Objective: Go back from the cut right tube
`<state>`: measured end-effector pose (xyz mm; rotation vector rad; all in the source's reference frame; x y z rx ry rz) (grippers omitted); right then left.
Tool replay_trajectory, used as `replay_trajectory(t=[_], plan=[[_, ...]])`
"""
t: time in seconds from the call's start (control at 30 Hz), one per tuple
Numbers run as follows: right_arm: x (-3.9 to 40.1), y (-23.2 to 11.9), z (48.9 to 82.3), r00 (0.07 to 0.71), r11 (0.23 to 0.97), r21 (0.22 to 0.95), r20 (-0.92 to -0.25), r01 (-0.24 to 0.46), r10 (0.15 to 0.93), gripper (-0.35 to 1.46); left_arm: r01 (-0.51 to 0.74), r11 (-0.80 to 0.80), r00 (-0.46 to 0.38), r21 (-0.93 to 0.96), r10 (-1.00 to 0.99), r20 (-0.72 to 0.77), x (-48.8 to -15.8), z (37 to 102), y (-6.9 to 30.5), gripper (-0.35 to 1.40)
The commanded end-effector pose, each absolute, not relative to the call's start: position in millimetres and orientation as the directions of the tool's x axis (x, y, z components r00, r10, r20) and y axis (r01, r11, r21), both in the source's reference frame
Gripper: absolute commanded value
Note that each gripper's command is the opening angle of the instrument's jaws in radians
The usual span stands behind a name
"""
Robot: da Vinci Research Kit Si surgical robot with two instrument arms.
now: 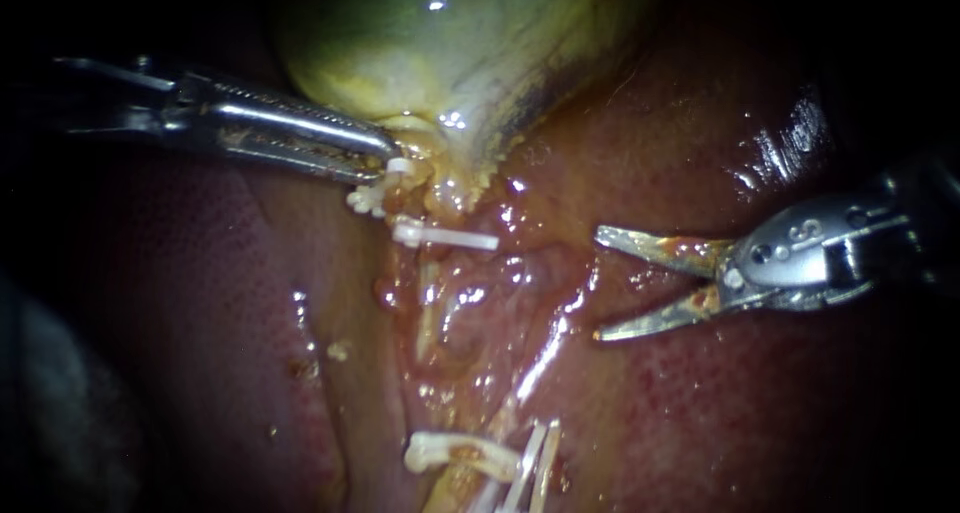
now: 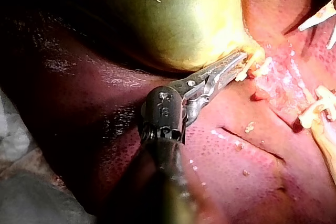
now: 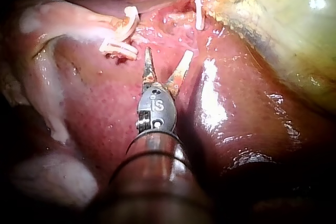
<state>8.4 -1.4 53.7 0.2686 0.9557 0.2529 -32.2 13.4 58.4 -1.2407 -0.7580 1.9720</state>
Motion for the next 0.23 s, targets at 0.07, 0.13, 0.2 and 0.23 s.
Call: replay_trajectory(t=[0.07,0.13,0.2,0.23], plan=[[8.5,-1.4,53.8,0.550,0.936,0.341,-0.768,-0.084,0.329,1.45,-0.233,-0.601,-0.317,-0.765,0.790,-0.524,-32.1,58.4,13.4,-0.35],[8.7,-1.3,54.0,0.542,0.932,0.358,-0.773,-0.056,0.330,1.45,-0.231,-0.600,-0.318,-0.765,0.790,-0.524,-31.8,58.2,13.5,-0.35],[9.5,-1.3,54.4,0.526,0.909,0.416,-0.766,-0.031,0.369,1.43,-0.227,-0.599,-0.319,-0.768,0.791,-0.523,-31.1,57.7,13.6,-0.35],[9.9,-1.4,54.5,0.519,0.895,0.445,-0.761,-0.017,0.389,1.41,-0.224,-0.598,-0.320,-0.769,0.791,-0.522,-30.7,57.4,13.7,-0.35]])
